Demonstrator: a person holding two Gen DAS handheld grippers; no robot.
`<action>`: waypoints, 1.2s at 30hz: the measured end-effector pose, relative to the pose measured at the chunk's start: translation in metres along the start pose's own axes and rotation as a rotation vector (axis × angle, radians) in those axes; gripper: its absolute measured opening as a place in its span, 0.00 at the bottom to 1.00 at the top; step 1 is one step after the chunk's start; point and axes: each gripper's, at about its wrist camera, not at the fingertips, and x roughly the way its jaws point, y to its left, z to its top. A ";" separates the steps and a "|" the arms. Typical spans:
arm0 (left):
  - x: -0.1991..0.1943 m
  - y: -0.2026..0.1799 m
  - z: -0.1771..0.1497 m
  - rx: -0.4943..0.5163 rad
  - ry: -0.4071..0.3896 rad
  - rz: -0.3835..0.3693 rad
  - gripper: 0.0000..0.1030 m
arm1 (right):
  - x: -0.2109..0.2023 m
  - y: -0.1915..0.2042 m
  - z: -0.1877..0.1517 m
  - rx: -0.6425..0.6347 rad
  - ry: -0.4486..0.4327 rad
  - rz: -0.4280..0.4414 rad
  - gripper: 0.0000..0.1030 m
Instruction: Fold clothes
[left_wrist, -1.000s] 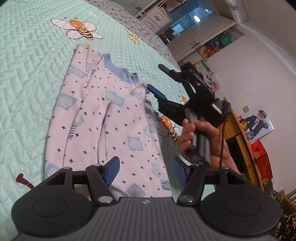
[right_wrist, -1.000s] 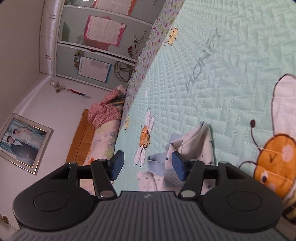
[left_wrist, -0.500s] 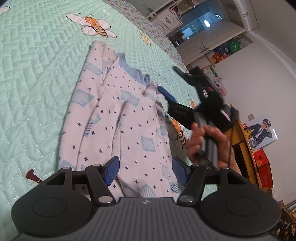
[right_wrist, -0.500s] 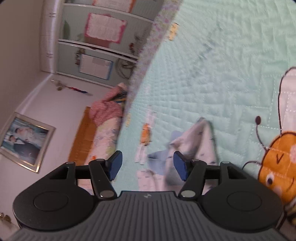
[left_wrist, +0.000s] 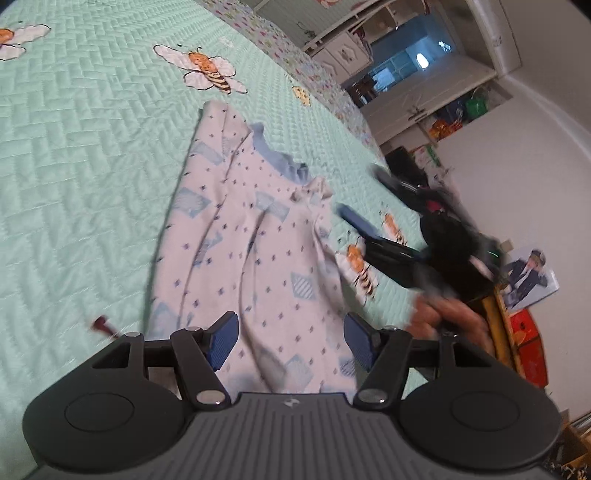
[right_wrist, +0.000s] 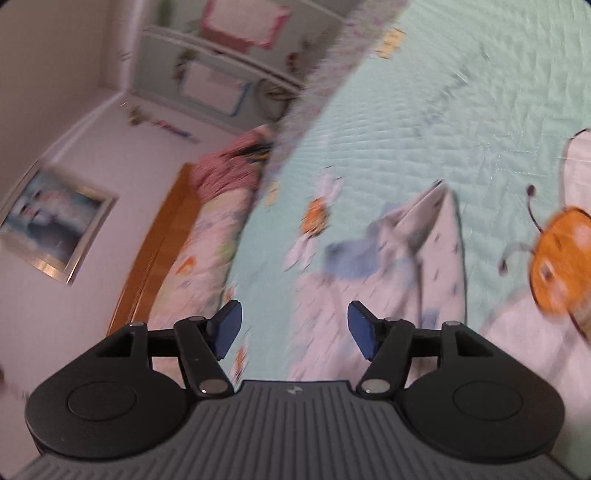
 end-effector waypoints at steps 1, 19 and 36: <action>-0.005 0.001 -0.004 -0.005 -0.004 -0.002 0.64 | -0.014 0.005 -0.011 -0.022 0.022 0.008 0.64; -0.060 -0.011 -0.055 -0.049 0.063 0.213 0.64 | -0.090 0.048 -0.151 -0.283 0.083 -0.270 0.65; -0.054 -0.046 -0.078 0.131 0.116 0.466 0.64 | -0.070 0.096 -0.180 -0.639 0.167 -0.344 0.21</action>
